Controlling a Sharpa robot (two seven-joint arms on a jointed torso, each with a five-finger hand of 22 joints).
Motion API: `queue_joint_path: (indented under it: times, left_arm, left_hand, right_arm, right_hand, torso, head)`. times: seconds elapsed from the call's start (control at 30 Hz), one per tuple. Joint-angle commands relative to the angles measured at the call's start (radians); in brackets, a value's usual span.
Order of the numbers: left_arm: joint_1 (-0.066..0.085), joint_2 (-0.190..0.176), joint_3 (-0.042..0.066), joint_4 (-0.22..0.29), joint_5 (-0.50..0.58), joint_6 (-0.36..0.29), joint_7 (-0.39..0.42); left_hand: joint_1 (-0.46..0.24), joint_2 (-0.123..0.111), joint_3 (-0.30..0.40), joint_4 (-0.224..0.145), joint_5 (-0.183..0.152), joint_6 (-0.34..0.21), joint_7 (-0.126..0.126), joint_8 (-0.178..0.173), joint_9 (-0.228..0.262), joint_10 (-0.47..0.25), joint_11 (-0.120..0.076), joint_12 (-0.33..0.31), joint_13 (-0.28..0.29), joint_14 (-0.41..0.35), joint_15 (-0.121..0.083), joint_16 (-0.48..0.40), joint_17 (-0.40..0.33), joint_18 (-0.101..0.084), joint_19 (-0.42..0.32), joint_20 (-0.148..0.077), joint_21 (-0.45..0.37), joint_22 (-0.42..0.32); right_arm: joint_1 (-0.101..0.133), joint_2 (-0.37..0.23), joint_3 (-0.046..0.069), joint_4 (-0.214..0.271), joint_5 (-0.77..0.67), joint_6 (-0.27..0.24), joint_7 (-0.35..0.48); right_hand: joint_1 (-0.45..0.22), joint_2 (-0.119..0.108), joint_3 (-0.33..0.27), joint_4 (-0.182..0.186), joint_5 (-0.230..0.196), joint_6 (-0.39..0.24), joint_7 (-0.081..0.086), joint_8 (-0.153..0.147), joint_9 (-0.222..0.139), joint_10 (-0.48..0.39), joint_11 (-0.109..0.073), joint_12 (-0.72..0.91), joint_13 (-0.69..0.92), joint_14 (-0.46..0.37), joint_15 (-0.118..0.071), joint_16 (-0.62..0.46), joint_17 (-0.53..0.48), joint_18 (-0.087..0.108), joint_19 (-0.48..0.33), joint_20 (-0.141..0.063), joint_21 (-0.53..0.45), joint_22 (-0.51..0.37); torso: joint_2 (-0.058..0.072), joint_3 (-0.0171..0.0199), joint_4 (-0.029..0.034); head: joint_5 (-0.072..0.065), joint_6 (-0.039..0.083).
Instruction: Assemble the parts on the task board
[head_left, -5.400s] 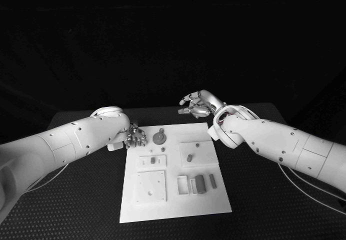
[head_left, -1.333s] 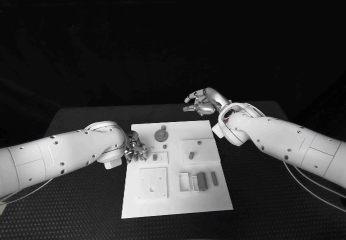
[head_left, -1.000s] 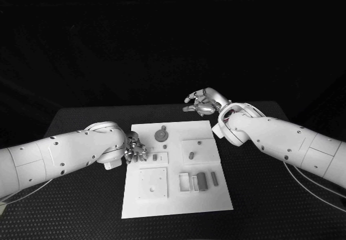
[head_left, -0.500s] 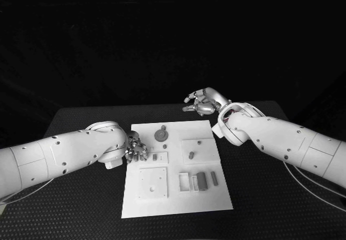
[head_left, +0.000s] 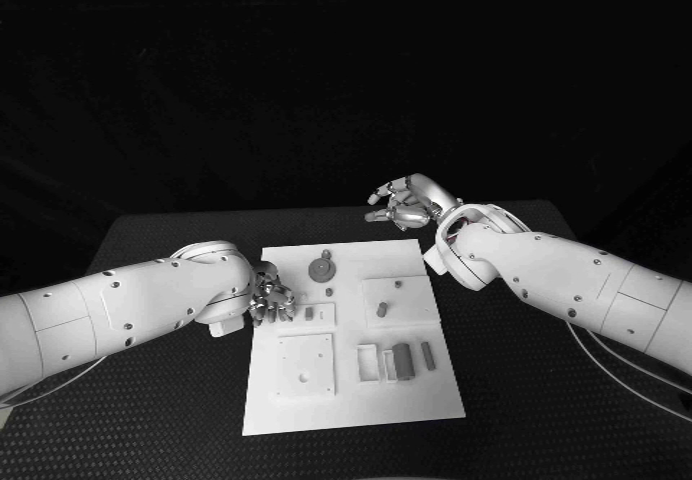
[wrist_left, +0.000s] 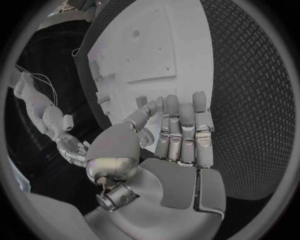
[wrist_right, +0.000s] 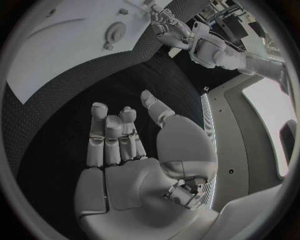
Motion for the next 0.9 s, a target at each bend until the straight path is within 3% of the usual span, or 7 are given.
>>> queue_joint_path:
  times: [0.03, 0.77, 0.9]
  left_arm:
    - [-0.005, 0.001, -0.003, 0.001, -0.006, 0.032, -0.008]
    - [-0.006, 0.004, -0.003, 0.004, -0.014, 0.034, -0.006]
    - [-0.006, 0.005, -0.003, 0.006, -0.037, 0.045, -0.005]
  left_hand:
    - [0.003, 0.010, 0.016, -0.006, -0.002, 0.008, 0.000, 0.003, -0.002, 0.017, -0.009, 0.001, 0.001, 0.014, -0.020, 0.003, -0.001, -0.014, 0.004, -0.005, 0.006, 0.018]
    - [0.001, 0.006, 0.014, -0.005, -0.007, 0.009, 0.001, 0.003, -0.002, 0.018, -0.009, 0.001, 0.001, 0.014, -0.019, 0.003, -0.002, -0.015, 0.004, -0.005, 0.007, 0.018]
    - [-0.006, -0.015, 0.007, -0.001, -0.011, 0.010, 0.000, 0.003, -0.003, 0.018, -0.009, 0.000, 0.001, 0.015, -0.019, 0.003, -0.002, -0.015, 0.005, -0.004, 0.007, 0.017]
  right_arm:
    - [0.000, 0.000, 0.001, 0.001, -0.003, 0.013, 0.005]
    - [0.000, 0.003, 0.001, -0.001, -0.003, 0.013, 0.005]
    - [0.000, 0.001, 0.001, -0.001, -0.003, 0.013, 0.005]
  right_hand:
    - [-0.006, 0.006, -0.006, 0.001, -0.003, -0.010, 0.014, -0.003, -0.001, -0.002, 0.007, 0.005, -0.001, 0.004, 0.000, 0.005, -0.001, 0.013, 0.004, -0.002, -0.006, 0.009]
    - [-0.007, 0.007, -0.006, 0.001, -0.003, -0.010, 0.014, -0.004, -0.001, -0.003, 0.007, 0.005, -0.002, 0.004, 0.000, 0.005, -0.001, 0.013, 0.004, -0.003, -0.007, 0.009]
    - [-0.007, 0.007, -0.006, 0.001, -0.003, -0.010, 0.014, -0.004, -0.001, -0.003, 0.007, 0.005, -0.002, 0.004, 0.000, 0.005, -0.001, 0.013, 0.004, -0.003, -0.007, 0.009]
  torso:
    - [0.000, 0.0003, 0.0006]
    - [0.000, 0.0000, 0.0002]
    - [0.000, 0.0003, -0.0002]
  head:
    - [0.000, 0.000]
    - [0.002, -0.002]
    - [0.001, -0.002]
